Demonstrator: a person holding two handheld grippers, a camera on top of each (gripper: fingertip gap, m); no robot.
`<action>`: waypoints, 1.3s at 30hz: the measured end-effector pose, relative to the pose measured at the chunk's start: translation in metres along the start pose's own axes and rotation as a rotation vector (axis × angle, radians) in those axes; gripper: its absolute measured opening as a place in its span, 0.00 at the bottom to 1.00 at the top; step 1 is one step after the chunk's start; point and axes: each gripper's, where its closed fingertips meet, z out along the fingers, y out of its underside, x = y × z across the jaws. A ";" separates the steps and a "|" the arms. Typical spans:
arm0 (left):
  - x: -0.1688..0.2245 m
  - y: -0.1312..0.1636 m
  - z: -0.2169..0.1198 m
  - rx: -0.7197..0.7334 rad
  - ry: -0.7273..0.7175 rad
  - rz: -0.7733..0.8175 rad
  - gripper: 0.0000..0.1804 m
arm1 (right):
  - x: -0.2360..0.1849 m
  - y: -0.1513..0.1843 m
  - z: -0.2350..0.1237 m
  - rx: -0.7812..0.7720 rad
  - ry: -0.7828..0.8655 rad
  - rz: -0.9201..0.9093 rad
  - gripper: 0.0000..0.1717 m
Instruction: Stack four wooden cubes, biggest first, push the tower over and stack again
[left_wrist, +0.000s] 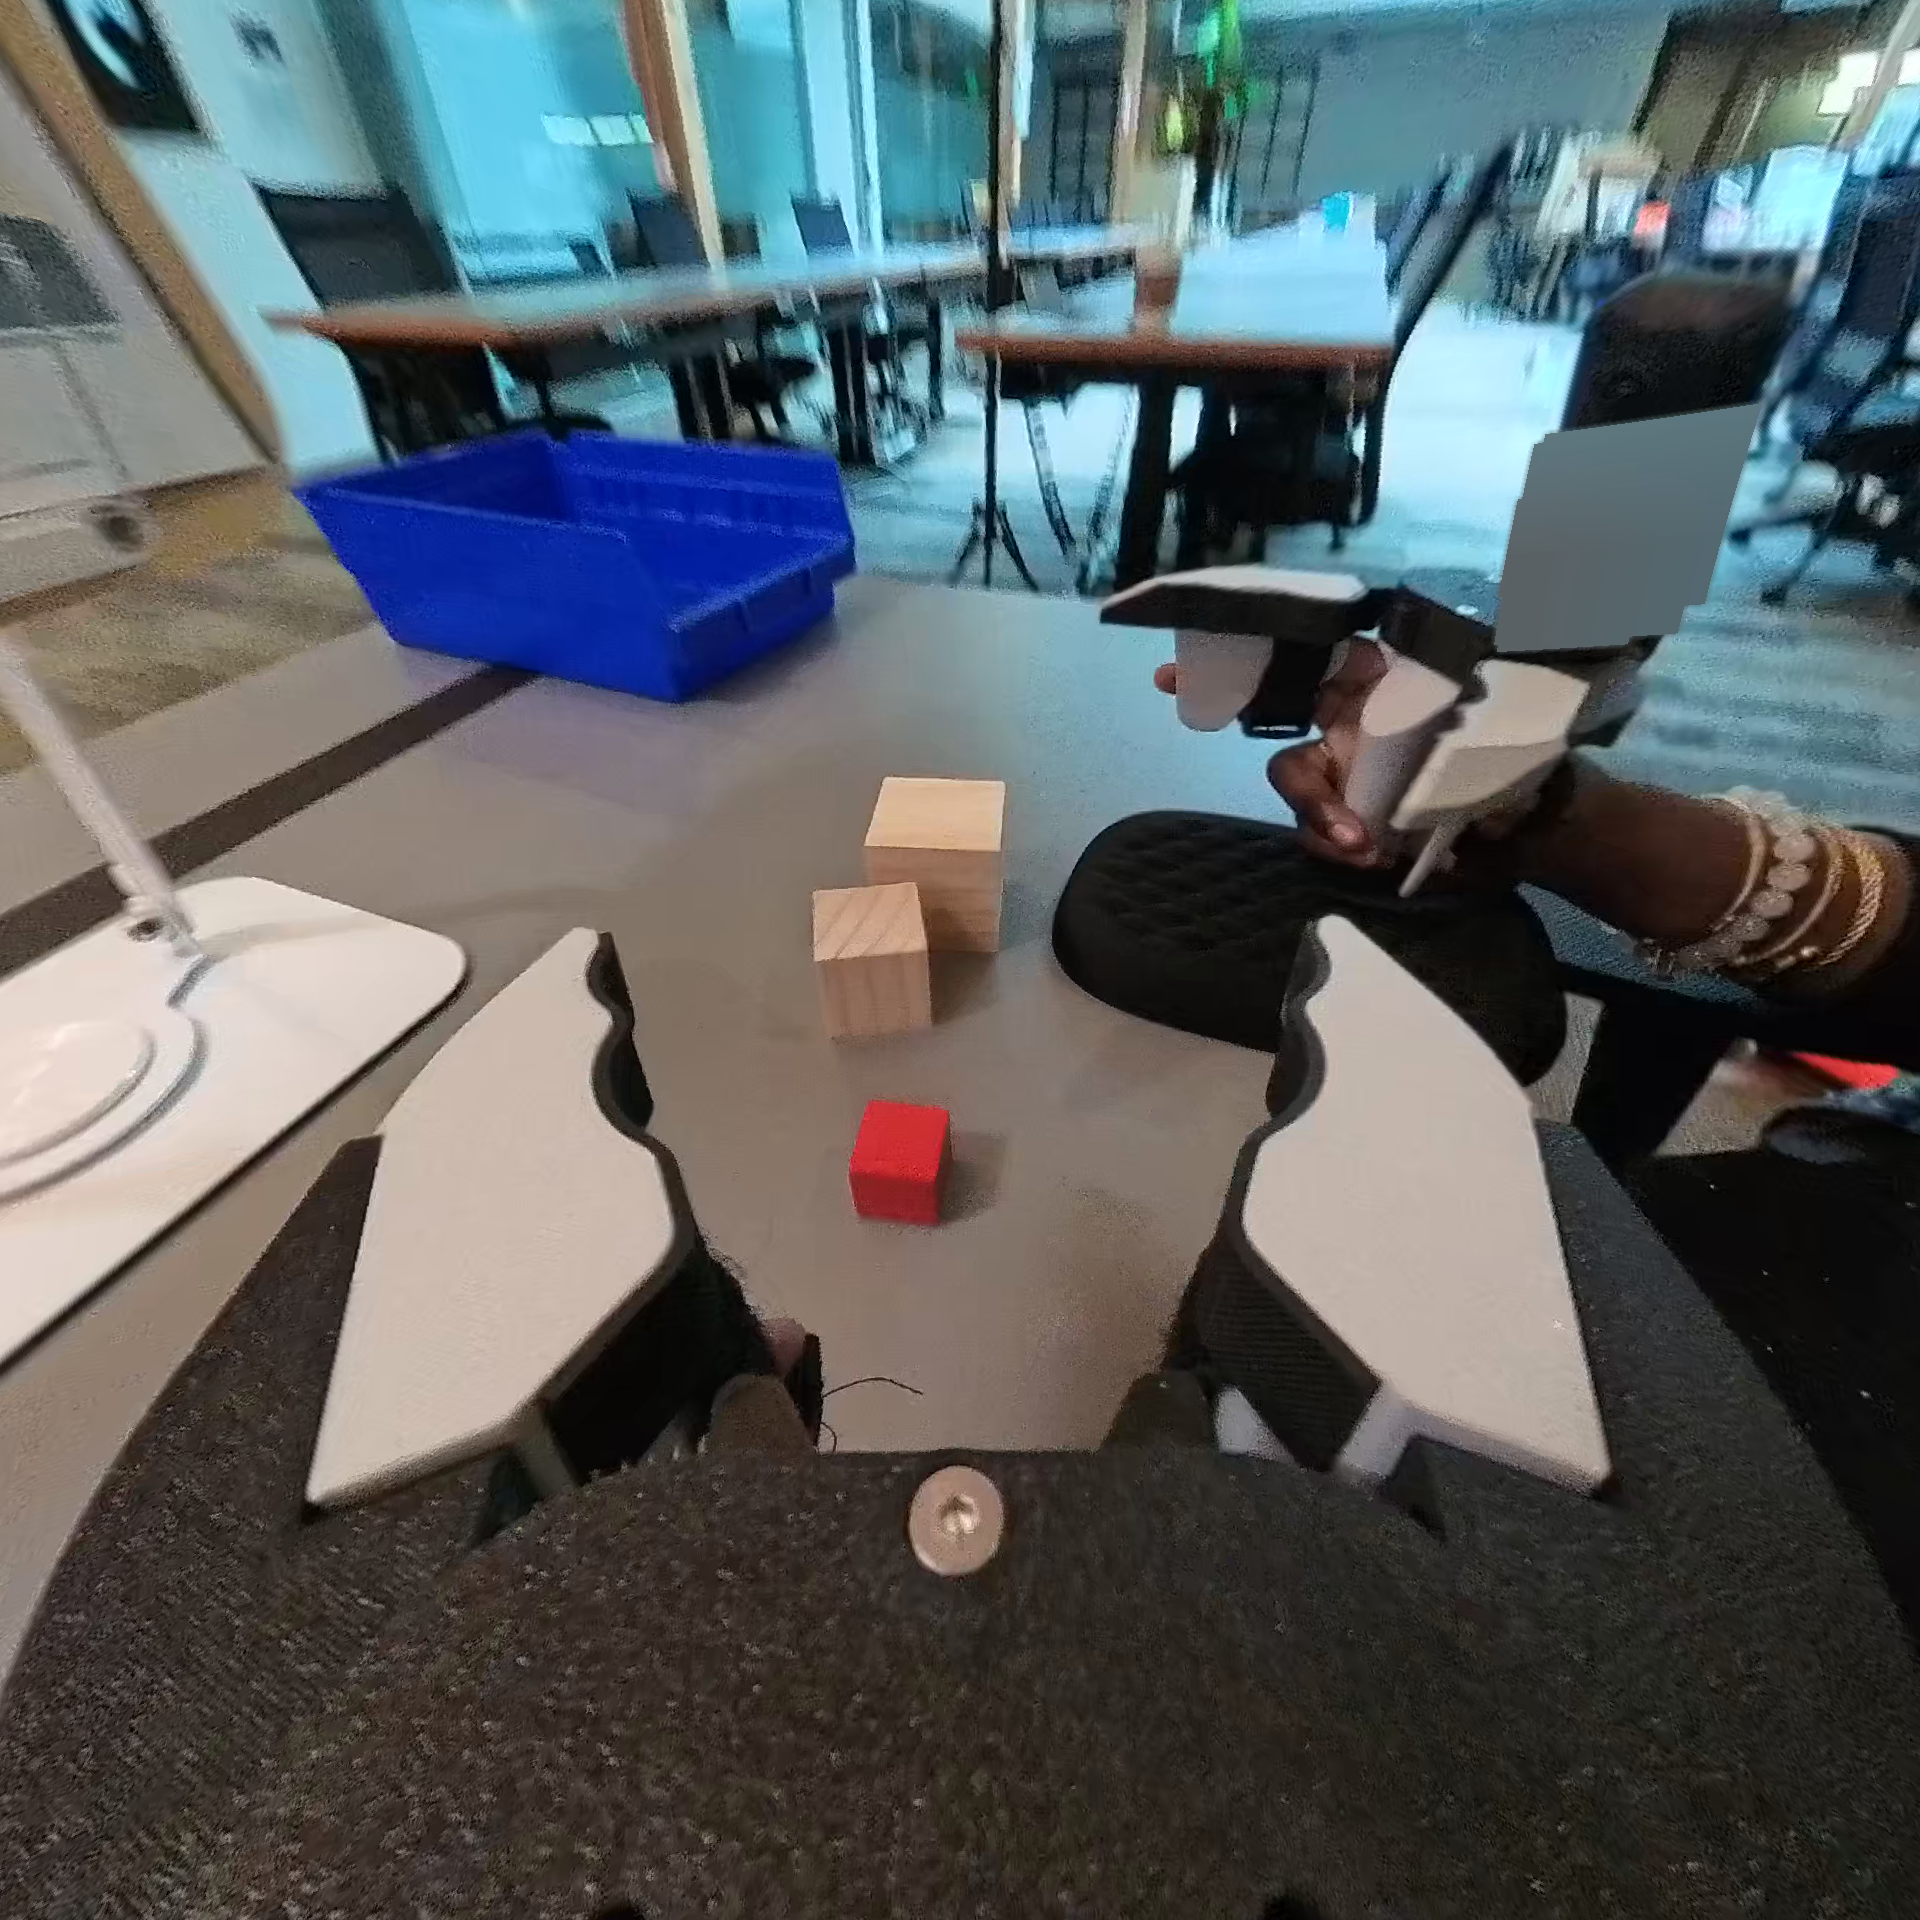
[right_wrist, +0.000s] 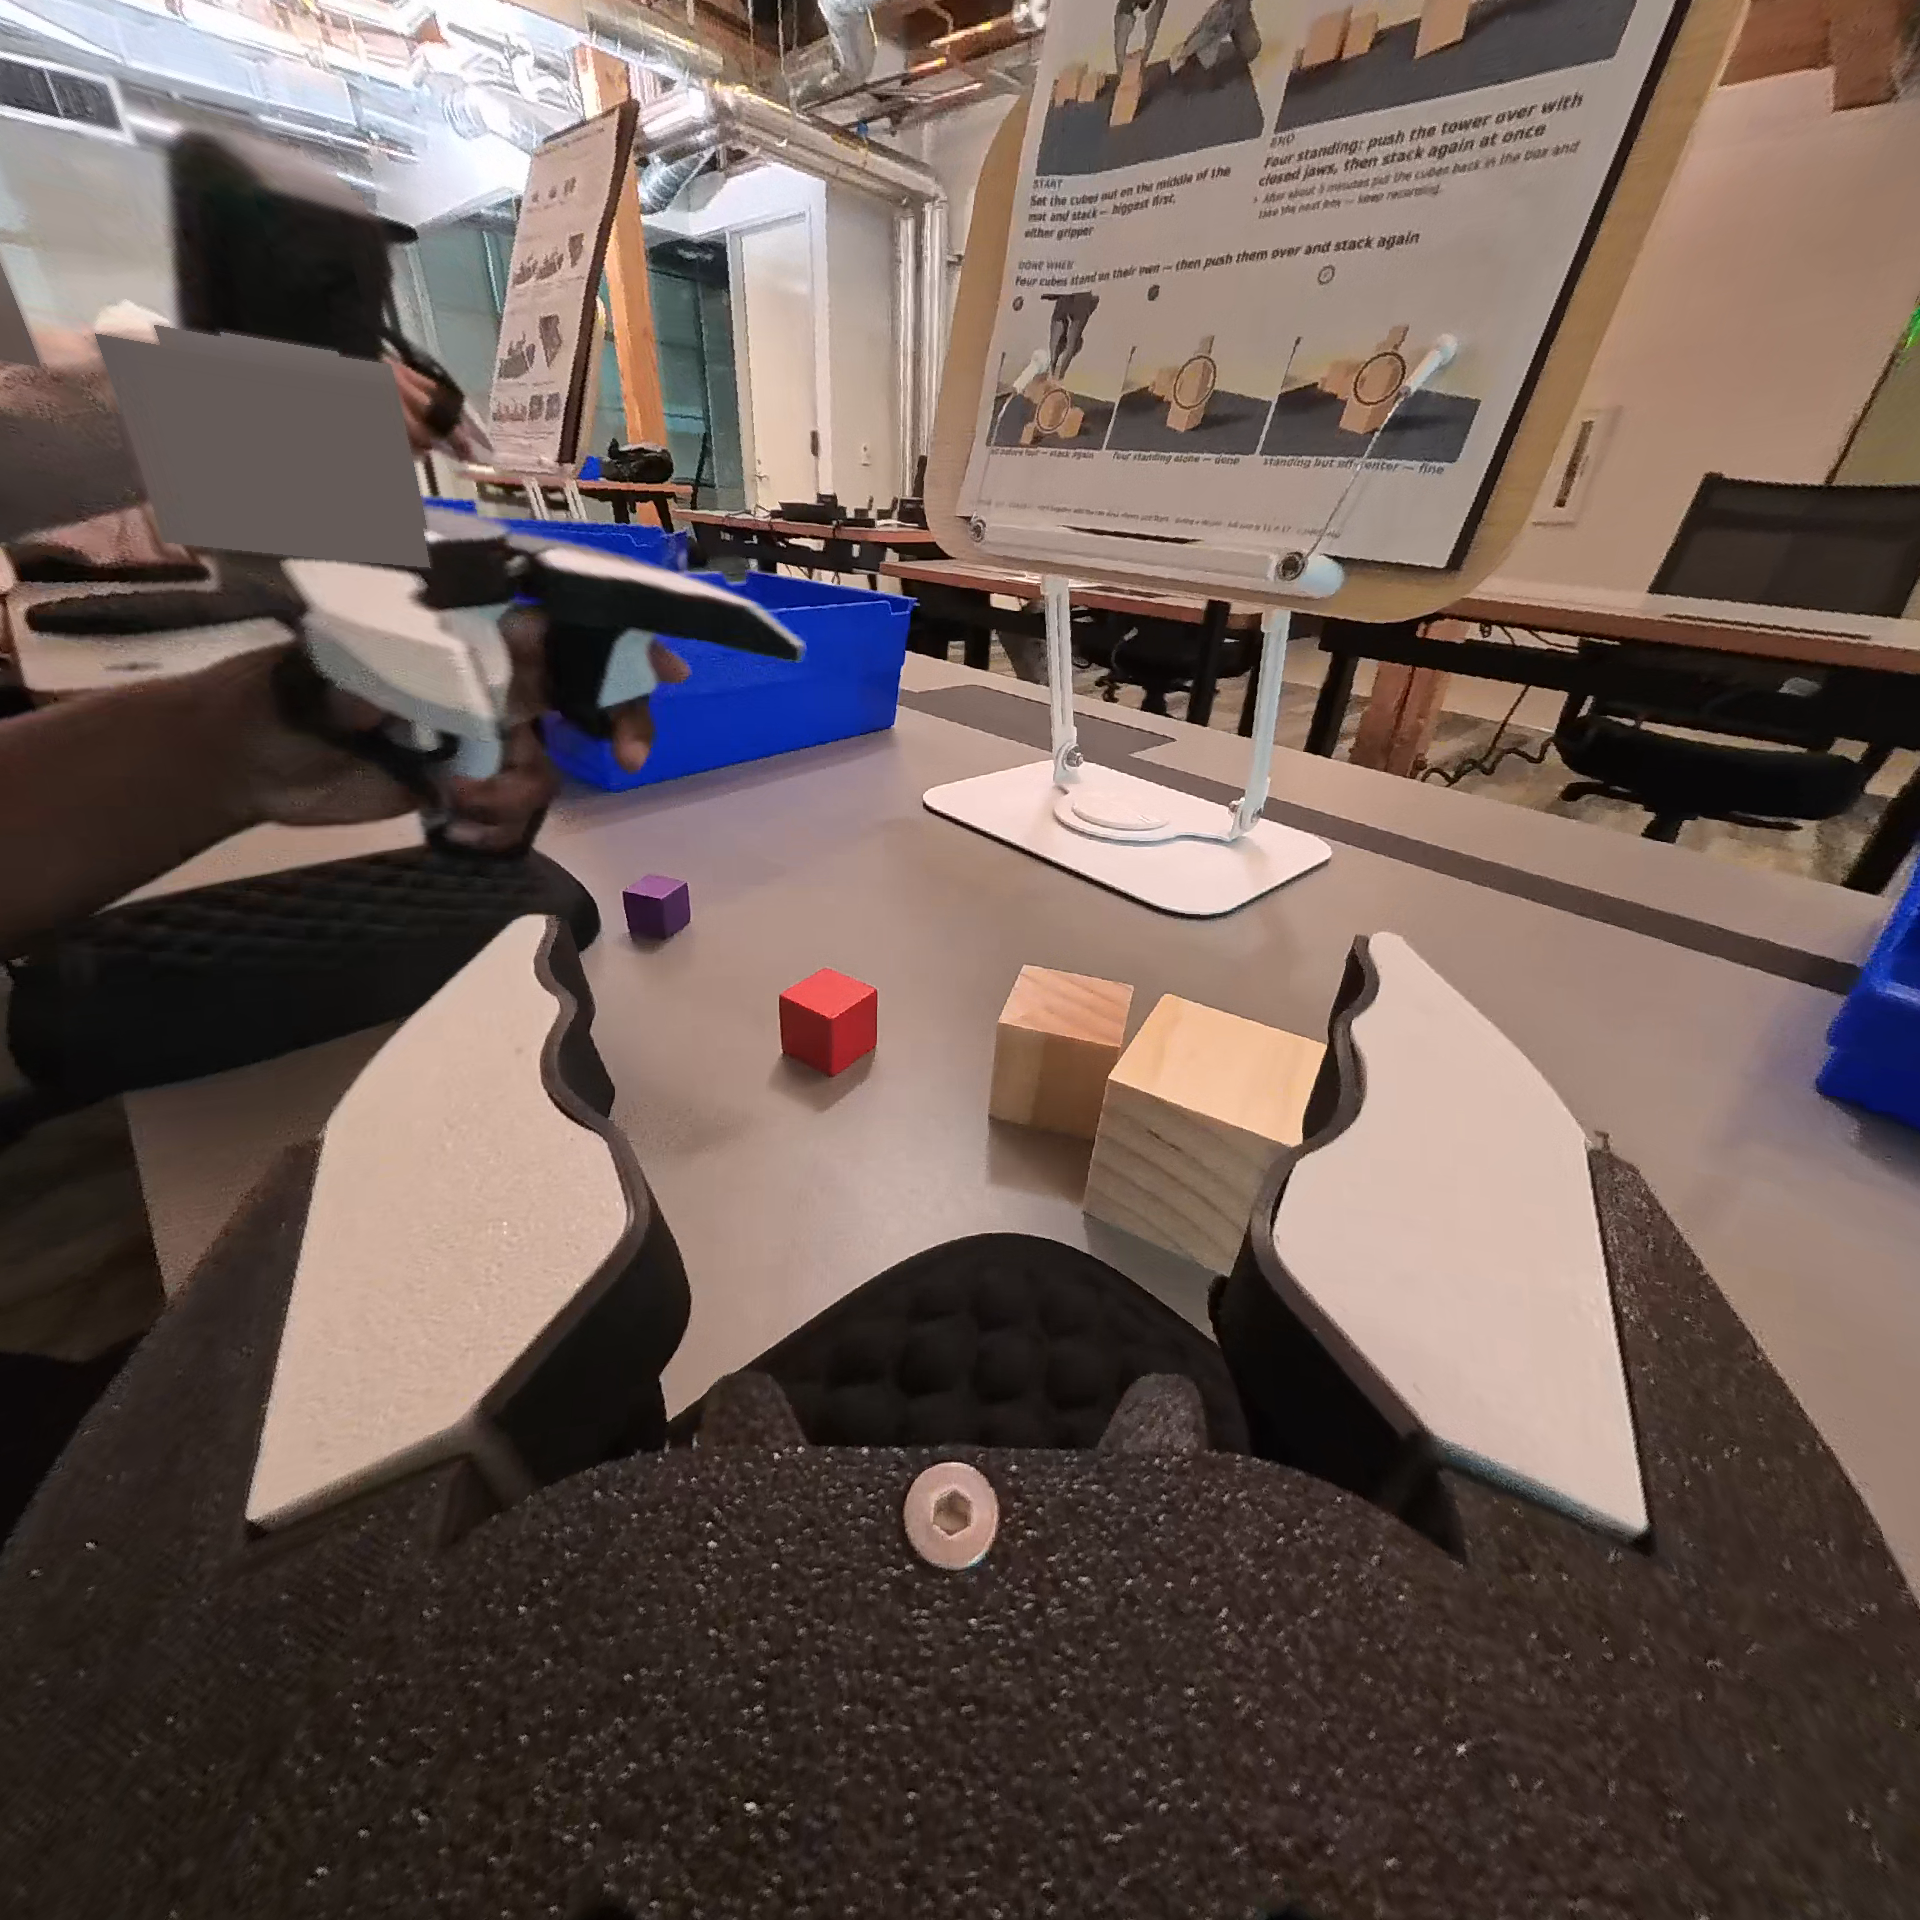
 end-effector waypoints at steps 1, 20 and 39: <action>-0.001 -0.003 0.014 -0.062 0.017 0.001 0.64 | 0.000 0.000 0.000 0.002 0.001 0.004 0.76; -0.010 0.076 0.174 -1.066 0.185 0.082 0.49 | 0.002 0.002 0.001 -0.012 -0.014 0.036 0.77; 0.012 0.011 0.079 -0.977 0.318 0.232 0.34 | -0.008 0.004 0.001 -0.023 -0.086 0.026 0.75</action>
